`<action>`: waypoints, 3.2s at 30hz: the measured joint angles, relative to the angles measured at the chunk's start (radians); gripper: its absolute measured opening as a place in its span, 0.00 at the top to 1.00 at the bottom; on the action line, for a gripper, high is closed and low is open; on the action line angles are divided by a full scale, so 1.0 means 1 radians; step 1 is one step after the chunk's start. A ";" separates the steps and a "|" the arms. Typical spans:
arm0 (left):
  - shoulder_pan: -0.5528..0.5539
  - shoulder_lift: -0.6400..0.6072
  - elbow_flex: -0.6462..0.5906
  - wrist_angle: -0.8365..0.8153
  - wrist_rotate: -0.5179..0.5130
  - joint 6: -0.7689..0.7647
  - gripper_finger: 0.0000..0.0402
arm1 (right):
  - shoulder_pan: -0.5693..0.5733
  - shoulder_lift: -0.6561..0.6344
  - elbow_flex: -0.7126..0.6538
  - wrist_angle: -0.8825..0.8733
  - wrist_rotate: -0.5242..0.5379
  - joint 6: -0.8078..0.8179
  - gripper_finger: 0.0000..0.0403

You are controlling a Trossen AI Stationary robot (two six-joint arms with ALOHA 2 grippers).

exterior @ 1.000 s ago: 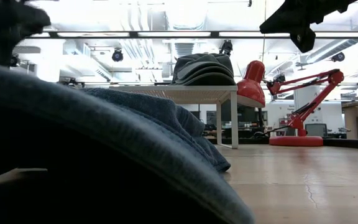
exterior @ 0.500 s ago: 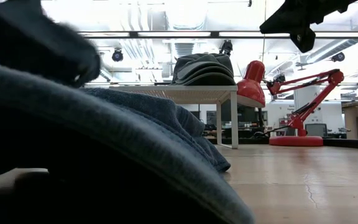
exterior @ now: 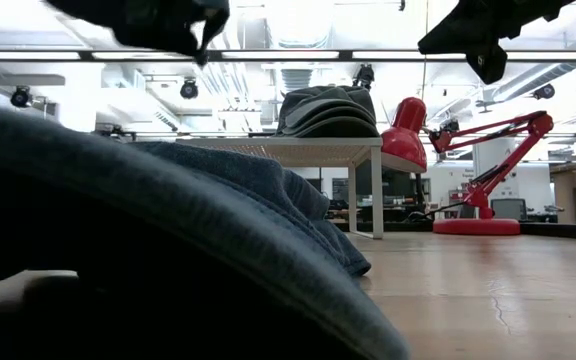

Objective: Pick & Place hat
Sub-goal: Put the left black cap on the shelf

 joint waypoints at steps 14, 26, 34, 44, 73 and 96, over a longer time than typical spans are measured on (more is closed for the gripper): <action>0.430 0.011 0.025 0.702 -0.101 0.888 1.00 | 0.000 0.000 0.000 0.000 -0.001 0.000 0.93; 0.642 0.136 0.024 0.827 -0.036 1.068 1.00 | 0.000 0.000 -0.001 0.000 -0.001 -0.008 0.93; 0.722 0.263 0.023 0.822 0.014 1.059 1.00 | 0.000 0.000 -0.001 0.001 -0.001 -0.008 0.93; 0.796 0.336 0.023 0.733 0.046 1.007 1.00 | 0.000 0.000 -0.001 0.002 0.000 0.009 0.93; 0.797 0.407 -0.030 0.745 0.148 0.887 1.00 | 0.000 0.001 -0.001 0.002 0.000 0.030 0.93; 0.795 0.408 -0.070 0.854 0.233 0.960 0.91 | 0.000 0.001 -0.001 0.003 0.000 0.031 0.93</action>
